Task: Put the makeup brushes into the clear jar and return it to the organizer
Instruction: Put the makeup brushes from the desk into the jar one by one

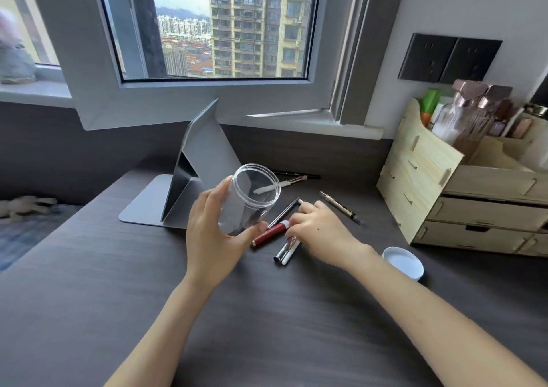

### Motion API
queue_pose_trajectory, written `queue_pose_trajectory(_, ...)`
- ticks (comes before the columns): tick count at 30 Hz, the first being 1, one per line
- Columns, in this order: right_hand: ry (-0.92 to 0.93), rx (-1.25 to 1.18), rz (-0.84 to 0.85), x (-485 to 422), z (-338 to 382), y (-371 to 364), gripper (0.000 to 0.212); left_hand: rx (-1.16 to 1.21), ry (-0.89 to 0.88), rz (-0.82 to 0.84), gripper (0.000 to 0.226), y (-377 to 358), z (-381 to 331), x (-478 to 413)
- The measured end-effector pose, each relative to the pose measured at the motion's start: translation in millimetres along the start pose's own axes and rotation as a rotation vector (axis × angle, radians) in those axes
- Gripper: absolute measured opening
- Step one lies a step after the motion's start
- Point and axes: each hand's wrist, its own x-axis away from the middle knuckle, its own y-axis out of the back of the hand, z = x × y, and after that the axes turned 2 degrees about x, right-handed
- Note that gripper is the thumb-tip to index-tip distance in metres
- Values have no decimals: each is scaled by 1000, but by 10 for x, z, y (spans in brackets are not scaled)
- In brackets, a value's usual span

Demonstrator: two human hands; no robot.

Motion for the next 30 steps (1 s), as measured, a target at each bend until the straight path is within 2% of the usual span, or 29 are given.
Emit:
queue_pose_trajectory(7,246,227,133,-276,-16,4,22,93,72,-6,79,9,13,-5)
queue_pose_trajectory(11,255,164,-19,-293,-83,51,22,92,65,6,79,8,8,-2)
queue_pose_trajectory(12,219,76,-78,-266,-128,61,19,89,60,7,79,11,5,-5)
queue_pose_trajectory(14,6,-224,-163,-144,-194,170,6,82,58,9,79,11,7,-8)
queue_pose_trajectory(16,-249,-594,-220,53,-255,348,16,83,62,-3,78,16,9,-5)
queue_pose_trajectory(17,-319,-761,-285,158,-262,473,19,84,59,-7,79,14,4,-1)
queue_pose_trajectory(18,-347,-873,-370,252,-259,603,22,80,50,-7,79,11,-3,3)
queue_pose_trajectory(20,-324,-916,-446,368,-236,845,27,46,9,6,79,0,-22,10)
queue_pose_trajectory(24,-225,-571,-298,413,-70,1170,24,-110,-151,59,76,-12,-30,41)
queue_pose_trajectory(25,-194,-562,-205,404,-20,1218,21,-160,-202,71,74,-14,-27,51)
queue_pose_trajectory(28,-155,-730,114,418,95,1272,11,-237,-294,92,69,-32,-18,76)
queue_pose_trajectory(29,-160,-775,128,421,126,1255,7,-235,-301,93,68,-35,-20,77)
queue_pose_trajectory(30,-169,-800,74,413,155,1230,4,-231,-306,95,68,-38,-21,75)
